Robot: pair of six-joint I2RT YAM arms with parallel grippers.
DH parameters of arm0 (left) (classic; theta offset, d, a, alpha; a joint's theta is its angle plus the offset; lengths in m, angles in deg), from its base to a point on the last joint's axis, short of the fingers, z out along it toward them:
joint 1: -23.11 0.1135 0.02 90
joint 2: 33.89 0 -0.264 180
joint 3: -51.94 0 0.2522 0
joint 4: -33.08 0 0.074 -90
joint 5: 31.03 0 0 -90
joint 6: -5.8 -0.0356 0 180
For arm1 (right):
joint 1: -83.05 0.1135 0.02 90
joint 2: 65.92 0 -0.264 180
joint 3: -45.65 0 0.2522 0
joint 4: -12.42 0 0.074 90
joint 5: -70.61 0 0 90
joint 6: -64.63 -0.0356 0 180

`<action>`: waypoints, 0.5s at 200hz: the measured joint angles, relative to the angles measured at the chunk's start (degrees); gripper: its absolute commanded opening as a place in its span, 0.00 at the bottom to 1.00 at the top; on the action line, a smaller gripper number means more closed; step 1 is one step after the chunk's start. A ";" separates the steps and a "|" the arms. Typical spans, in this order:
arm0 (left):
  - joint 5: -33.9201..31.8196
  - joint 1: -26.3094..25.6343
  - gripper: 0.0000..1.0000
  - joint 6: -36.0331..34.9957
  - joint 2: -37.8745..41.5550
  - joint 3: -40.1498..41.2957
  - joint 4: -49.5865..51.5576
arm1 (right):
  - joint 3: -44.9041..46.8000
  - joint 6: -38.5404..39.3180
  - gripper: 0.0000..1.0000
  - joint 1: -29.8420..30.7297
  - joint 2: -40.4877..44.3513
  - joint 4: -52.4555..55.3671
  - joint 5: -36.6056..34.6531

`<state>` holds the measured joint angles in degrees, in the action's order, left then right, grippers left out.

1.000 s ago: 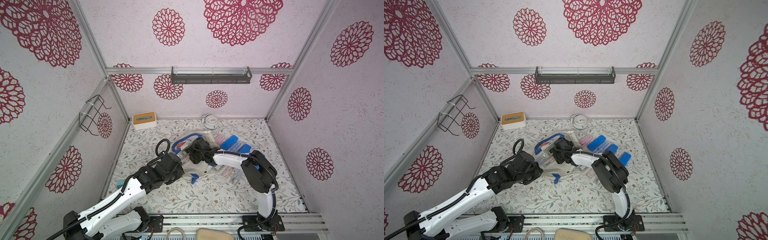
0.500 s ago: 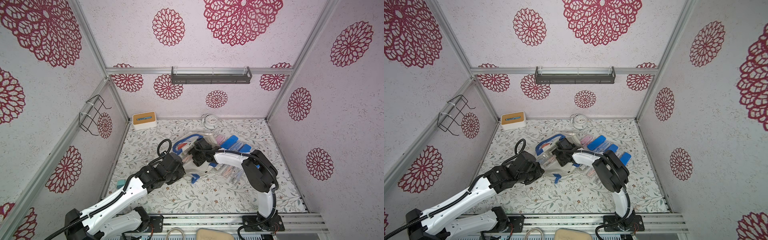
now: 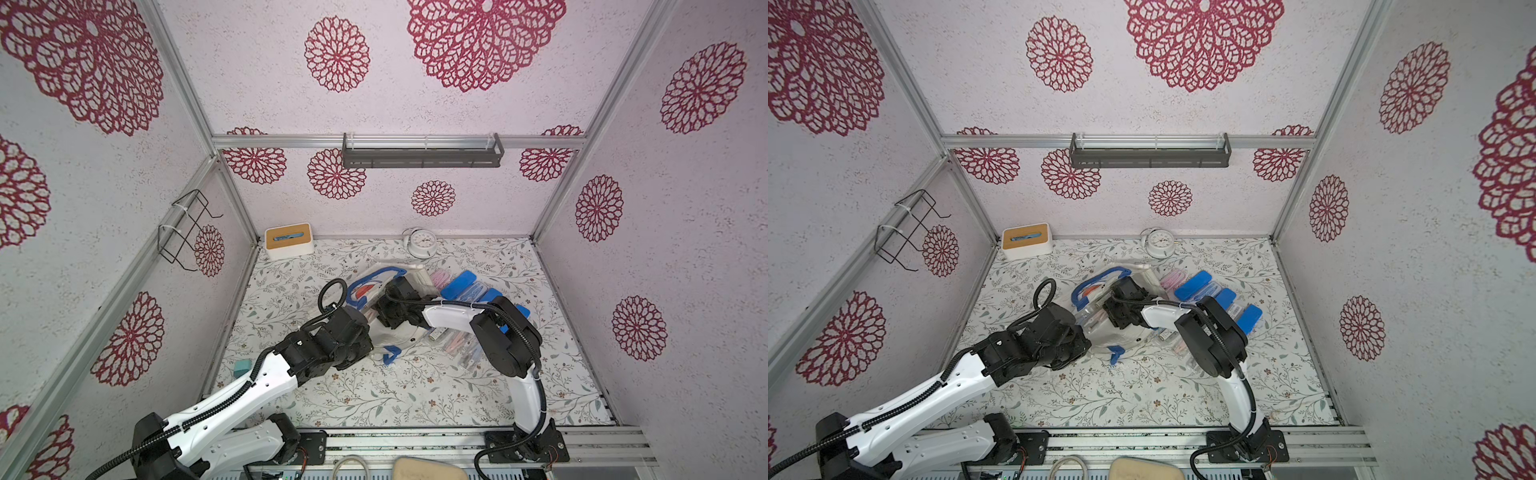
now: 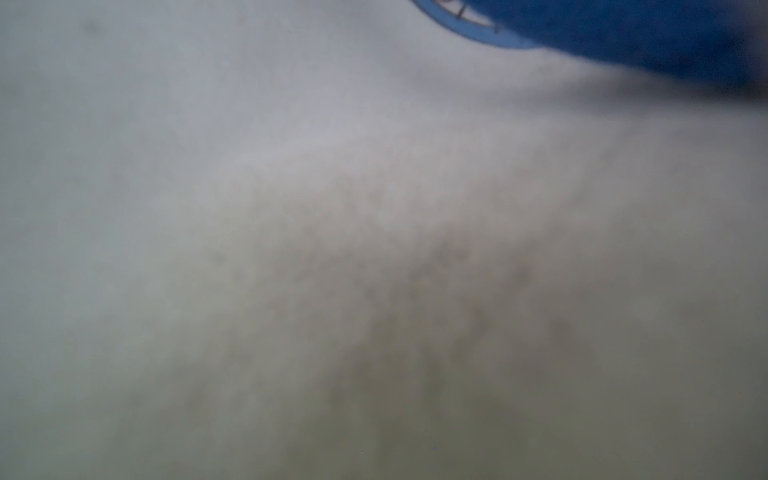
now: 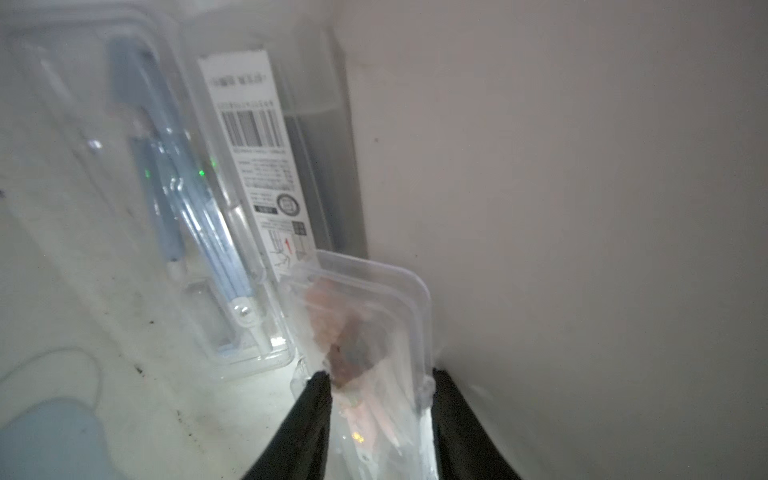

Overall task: Take out the compass set from the canvas bag
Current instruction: Pick up the compass set from the canvas bag.

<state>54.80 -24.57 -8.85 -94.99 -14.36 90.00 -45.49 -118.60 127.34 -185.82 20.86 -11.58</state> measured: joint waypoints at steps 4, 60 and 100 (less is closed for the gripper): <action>0.00 0.00 0.00 0.04 0.02 0.00 0.00 | 0.17 0.11 0.33 -0.02 0.00 -0.37 0.00; -0.07 -0.02 0.00 0.35 0.46 0.09 0.02 | 1.86 0.74 0.28 -0.31 0.02 -4.85 -0.11; 0.04 -0.09 0.00 0.55 0.46 0.11 0.00 | 4.28 1.92 0.58 -0.48 0.13 -10.75 -0.15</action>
<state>54.85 -24.65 -8.30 -94.53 -14.25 90.00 -41.21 -116.67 126.86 -185.69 10.11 -11.73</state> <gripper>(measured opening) 0.050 0.502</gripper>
